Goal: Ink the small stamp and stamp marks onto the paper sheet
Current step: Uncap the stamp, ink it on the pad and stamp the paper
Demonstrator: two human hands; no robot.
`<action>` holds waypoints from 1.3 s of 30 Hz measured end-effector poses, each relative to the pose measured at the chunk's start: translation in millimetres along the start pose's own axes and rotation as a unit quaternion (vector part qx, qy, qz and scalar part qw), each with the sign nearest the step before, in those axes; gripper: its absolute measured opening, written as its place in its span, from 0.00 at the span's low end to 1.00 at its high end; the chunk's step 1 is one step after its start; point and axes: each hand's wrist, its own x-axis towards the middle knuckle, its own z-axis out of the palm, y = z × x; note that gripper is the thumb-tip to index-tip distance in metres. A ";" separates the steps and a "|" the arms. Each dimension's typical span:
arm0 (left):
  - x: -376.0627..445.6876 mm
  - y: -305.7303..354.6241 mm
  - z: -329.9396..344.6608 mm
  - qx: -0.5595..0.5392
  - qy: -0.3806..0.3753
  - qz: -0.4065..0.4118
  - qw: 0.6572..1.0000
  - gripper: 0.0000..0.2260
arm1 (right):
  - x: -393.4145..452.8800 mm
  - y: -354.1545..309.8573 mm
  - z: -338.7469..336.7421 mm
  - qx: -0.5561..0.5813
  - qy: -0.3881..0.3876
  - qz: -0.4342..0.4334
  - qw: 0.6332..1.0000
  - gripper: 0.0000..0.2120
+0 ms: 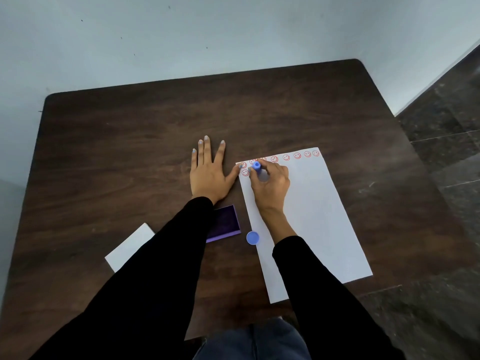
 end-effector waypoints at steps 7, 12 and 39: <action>0.9 -0.3 -1.4 0.010 -0.008 -0.002 1.000 0.33 | 5.5 -0.5 1.3 0.021 -0.007 0.054 0.998 0.13; 0.6 0.7 -2.1 0.013 -0.016 -0.001 1.000 0.33 | 8.6 -2.4 1.7 0.013 -0.004 0.080 0.997 0.13; -1.4 4.0 -6.4 0.007 -0.017 -0.003 1.000 0.33 | 14.8 -9.4 -5.3 -0.076 -0.052 0.076 0.993 0.14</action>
